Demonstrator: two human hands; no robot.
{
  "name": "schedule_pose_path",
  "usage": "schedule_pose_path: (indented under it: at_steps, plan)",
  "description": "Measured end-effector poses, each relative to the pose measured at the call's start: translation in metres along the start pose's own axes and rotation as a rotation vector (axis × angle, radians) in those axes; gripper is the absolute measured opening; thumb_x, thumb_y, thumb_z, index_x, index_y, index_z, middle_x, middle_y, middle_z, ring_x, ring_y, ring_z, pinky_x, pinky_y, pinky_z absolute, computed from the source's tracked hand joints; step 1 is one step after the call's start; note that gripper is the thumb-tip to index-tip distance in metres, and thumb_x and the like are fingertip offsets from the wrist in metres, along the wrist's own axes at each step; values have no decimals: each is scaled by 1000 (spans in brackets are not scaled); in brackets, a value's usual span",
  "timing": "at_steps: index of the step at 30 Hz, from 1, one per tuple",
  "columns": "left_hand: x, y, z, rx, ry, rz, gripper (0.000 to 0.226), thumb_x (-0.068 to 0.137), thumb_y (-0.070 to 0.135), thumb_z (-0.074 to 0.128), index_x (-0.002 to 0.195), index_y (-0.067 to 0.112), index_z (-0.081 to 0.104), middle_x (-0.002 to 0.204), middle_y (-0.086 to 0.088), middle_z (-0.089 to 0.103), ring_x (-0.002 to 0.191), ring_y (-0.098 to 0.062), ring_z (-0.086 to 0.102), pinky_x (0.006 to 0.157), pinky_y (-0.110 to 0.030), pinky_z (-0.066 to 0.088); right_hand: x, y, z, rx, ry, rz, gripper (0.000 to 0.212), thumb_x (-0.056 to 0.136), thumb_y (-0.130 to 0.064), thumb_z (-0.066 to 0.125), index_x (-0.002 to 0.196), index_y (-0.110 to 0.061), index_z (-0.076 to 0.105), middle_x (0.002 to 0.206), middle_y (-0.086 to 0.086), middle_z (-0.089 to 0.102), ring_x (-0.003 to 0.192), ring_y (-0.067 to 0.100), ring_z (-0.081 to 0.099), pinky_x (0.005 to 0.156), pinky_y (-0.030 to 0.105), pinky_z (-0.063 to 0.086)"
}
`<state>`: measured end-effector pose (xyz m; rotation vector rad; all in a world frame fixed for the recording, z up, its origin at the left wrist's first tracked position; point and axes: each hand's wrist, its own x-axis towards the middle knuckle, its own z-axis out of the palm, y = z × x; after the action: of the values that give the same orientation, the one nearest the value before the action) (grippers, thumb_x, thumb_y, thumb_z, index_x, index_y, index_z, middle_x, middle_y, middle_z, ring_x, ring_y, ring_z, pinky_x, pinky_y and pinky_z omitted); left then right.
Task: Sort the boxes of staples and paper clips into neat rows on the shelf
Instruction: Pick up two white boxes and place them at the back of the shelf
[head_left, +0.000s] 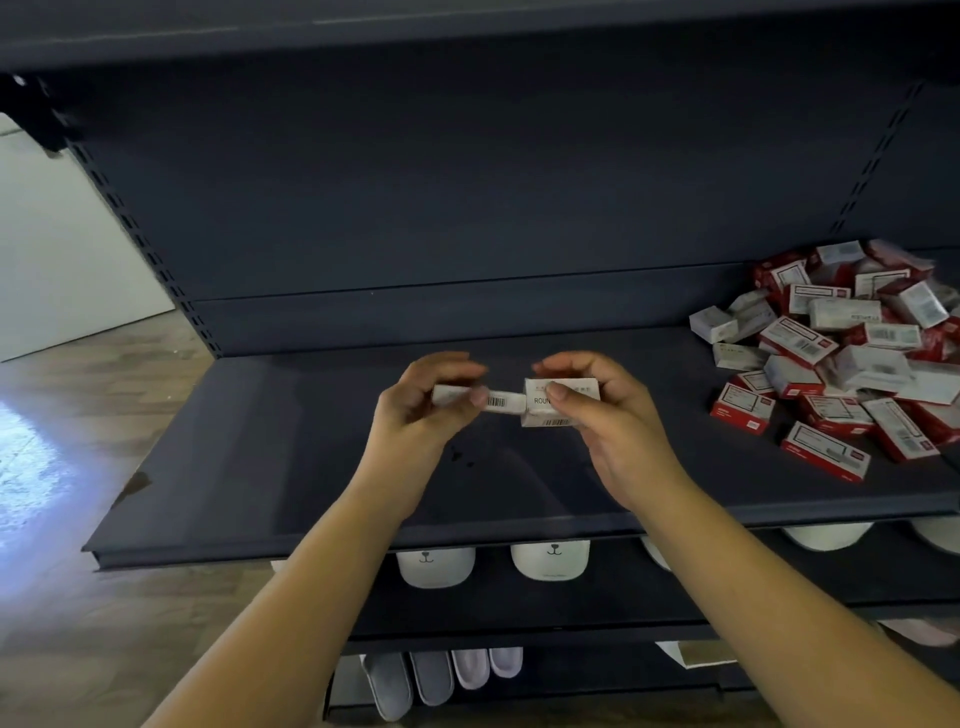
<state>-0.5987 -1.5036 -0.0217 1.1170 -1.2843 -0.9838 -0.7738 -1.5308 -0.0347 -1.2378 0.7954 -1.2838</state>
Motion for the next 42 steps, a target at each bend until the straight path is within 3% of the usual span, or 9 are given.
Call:
schedule_pose_path:
  at_steps: [2, 7, 14, 18, 20, 28, 34, 39, 42]
  plan:
    - [-1, 0, -4, 5, -66, -67, 30, 72, 17, 75, 100, 27, 68, 103, 1, 66, 95, -10, 61, 79, -20, 50, -1, 1, -4, 38, -14, -11, 28, 69, -12, 64, 96, -18, 64, 100, -1, 66, 96, 15, 63, 78, 27, 50]
    - [-4, -1, -11, 79, -149, -124, 36, 78, 10, 68, 107, 29, 62, 94, 6, 70, 94, -11, 64, 85, -25, 51, -1, 5, -6, 43, -67, -16, 37, 69, -8, 65, 104, -18, 61, 103, 3, 65, 100, 17, 62, 75, 25, 51]
    - [-4, -9, -38, -52, -74, 47, 75, 50, 8, 82, 117, 31, 55, 101, 2, 61, 97, -10, 57, 74, -21, 50, 1, 7, 15, 21, -155, -60, 65, 62, 2, 69, 118, -25, 50, 117, 4, 56, 104, 13, 59, 75, 23, 51]
    - [-2, -14, -63, -133, -14, 114, 79, 49, 12, 79, 121, 29, 52, 102, 7, 61, 101, -12, 54, 77, -26, 51, 7, 9, 37, 1, -157, -118, 82, 54, -3, 77, 123, -31, 43, 122, 3, 51, 106, 11, 56, 82, 25, 49]
    - [0, -15, -78, -146, -11, 115, 79, 49, 10, 79, 121, 29, 52, 103, 6, 60, 99, -13, 54, 75, -26, 52, 11, 12, 51, -18, -152, -127, 83, 53, -9, 79, 124, -33, 42, 122, 1, 51, 107, 11, 55, 83, 27, 49]
    - [5, -31, -153, -141, -8, 107, 80, 49, 7, 78, 122, 26, 51, 105, 0, 58, 99, -15, 54, 72, -25, 51, 30, 36, 121, -80, -160, -110, 87, 53, -2, 78, 124, -34, 39, 124, -1, 49, 104, 7, 55, 83, 28, 50]
    - [9, -63, -214, -89, 30, 19, 84, 44, 13, 78, 121, 23, 48, 96, 6, 62, 94, -10, 58, 73, -28, 53, 37, 76, 169, -190, -174, -43, 88, 61, 12, 76, 124, -36, 36, 124, -6, 46, 104, 5, 54, 88, 29, 50]
    - [5, -90, -240, -11, 18, -65, 87, 40, 19, 79, 120, 28, 45, 100, -6, 55, 88, -6, 59, 67, -26, 53, 38, 116, 189, -271, -141, 37, 92, 65, 13, 74, 124, -45, 33, 126, -13, 44, 108, 5, 53, 90, 32, 49]
    - [6, -104, -248, 22, -20, -105, 90, 40, 10, 81, 120, 30, 44, 103, -6, 54, 88, -4, 58, 64, -26, 54, 36, 132, 191, -310, -132, 81, 93, 65, 13, 74, 123, -47, 32, 128, -14, 41, 111, 4, 51, 89, 29, 49]
